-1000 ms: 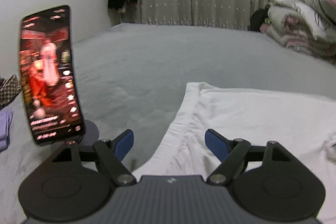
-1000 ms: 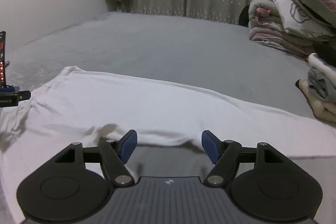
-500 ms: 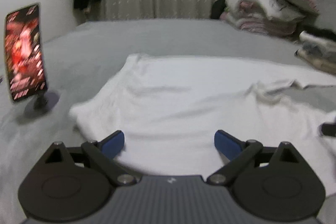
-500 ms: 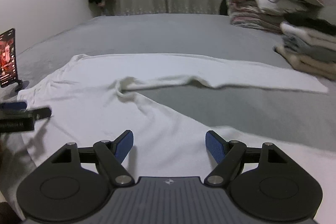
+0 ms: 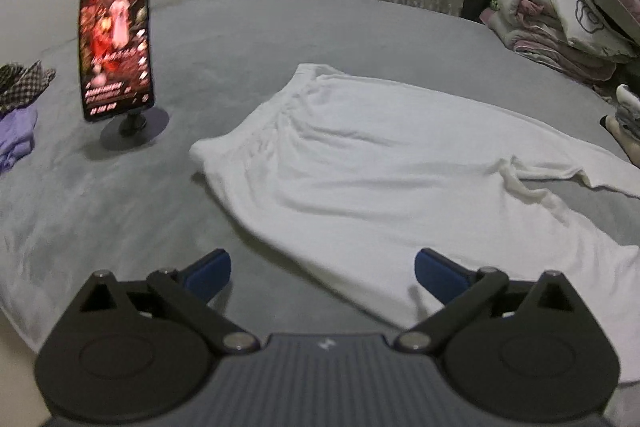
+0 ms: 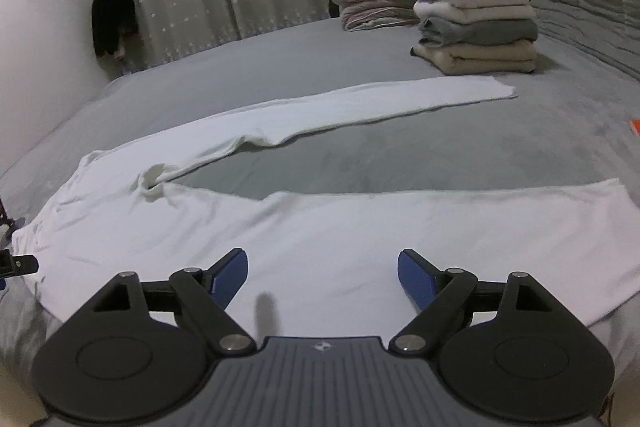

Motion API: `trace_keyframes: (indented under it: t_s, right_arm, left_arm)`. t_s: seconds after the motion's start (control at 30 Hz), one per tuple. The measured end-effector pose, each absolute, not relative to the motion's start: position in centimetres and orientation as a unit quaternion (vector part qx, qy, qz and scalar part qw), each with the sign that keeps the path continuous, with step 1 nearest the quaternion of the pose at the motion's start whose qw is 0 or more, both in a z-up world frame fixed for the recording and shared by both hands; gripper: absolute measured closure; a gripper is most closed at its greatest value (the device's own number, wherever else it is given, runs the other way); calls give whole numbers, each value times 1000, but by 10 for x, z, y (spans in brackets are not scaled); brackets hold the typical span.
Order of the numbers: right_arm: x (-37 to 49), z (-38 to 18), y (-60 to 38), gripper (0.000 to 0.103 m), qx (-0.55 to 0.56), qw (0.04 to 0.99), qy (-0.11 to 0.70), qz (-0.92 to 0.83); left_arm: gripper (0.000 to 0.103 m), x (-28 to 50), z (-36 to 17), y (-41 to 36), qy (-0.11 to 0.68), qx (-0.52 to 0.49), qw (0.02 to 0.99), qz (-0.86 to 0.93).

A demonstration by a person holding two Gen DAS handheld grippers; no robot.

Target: Fold clothes

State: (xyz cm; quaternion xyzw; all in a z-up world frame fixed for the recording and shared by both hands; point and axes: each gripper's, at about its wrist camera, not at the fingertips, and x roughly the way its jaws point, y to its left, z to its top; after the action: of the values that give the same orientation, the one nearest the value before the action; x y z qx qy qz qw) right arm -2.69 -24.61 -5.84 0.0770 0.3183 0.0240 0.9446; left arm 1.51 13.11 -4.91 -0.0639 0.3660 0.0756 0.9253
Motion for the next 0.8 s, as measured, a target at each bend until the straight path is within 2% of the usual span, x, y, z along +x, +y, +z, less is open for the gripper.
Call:
trace_keyframes:
  t_s: [0.33, 0.8]
  right_arm:
    - [23, -42, -234, 18, 18, 938, 339, 74]
    - [104, -39, -167, 17, -78, 912, 363, 175]
  left_arm:
    - [0, 44, -26, 132, 357, -80, 928, 63]
    - [0, 106, -40, 142, 378, -67, 922, 53]
